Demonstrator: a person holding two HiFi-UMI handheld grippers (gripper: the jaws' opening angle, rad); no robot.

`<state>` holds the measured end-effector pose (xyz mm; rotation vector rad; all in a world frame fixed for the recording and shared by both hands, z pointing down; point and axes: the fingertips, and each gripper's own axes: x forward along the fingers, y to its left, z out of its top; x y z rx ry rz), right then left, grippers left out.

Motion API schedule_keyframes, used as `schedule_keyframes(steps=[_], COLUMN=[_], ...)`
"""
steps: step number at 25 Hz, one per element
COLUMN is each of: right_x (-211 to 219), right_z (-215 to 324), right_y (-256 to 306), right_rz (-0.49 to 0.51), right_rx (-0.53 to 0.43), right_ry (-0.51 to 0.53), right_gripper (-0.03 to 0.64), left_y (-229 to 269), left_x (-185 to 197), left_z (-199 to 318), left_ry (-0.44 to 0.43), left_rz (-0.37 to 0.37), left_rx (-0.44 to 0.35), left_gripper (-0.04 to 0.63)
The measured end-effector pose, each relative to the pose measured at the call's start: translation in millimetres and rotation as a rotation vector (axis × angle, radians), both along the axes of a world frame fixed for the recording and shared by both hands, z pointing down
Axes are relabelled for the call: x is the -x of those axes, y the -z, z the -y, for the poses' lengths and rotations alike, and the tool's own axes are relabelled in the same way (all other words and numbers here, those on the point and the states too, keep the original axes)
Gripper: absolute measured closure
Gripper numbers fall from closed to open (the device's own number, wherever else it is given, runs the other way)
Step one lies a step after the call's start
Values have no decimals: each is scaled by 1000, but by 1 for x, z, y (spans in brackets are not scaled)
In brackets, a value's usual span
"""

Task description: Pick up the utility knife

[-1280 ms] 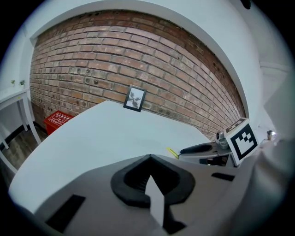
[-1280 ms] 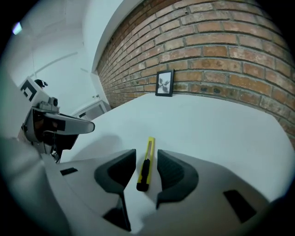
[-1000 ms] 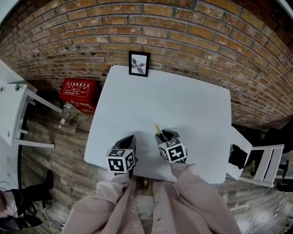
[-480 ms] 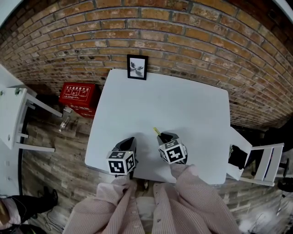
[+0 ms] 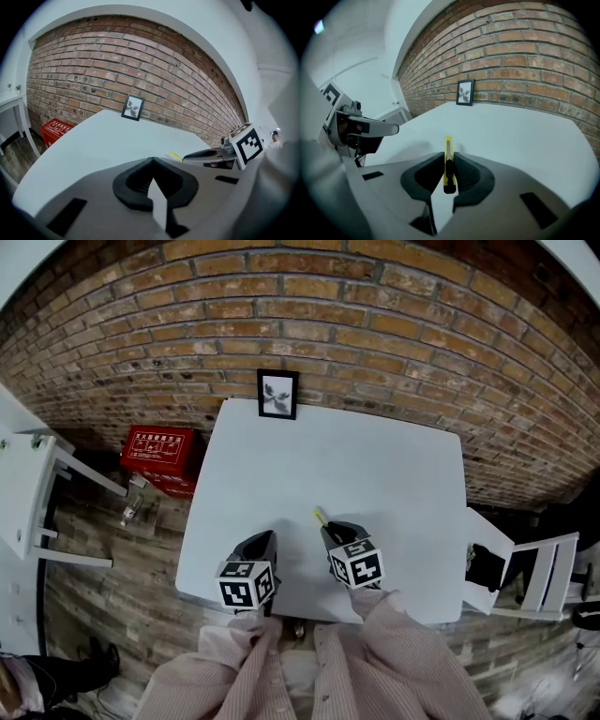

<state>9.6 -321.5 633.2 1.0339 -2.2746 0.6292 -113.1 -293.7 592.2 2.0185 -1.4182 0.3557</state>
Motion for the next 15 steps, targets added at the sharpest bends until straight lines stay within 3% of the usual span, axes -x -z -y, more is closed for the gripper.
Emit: schedule_keyframes(steps=[15], right_x=[-19], right_z=[-8], right_y=[79], right_rz=[254], right_rx=[-140], right_ry=[-78], right_gripper=[554], left_y=[60], left_x=[-1], left_z=[5], left_ry=[-57], left_rz=[27], left_rx=[-182], left_gripper=[601])
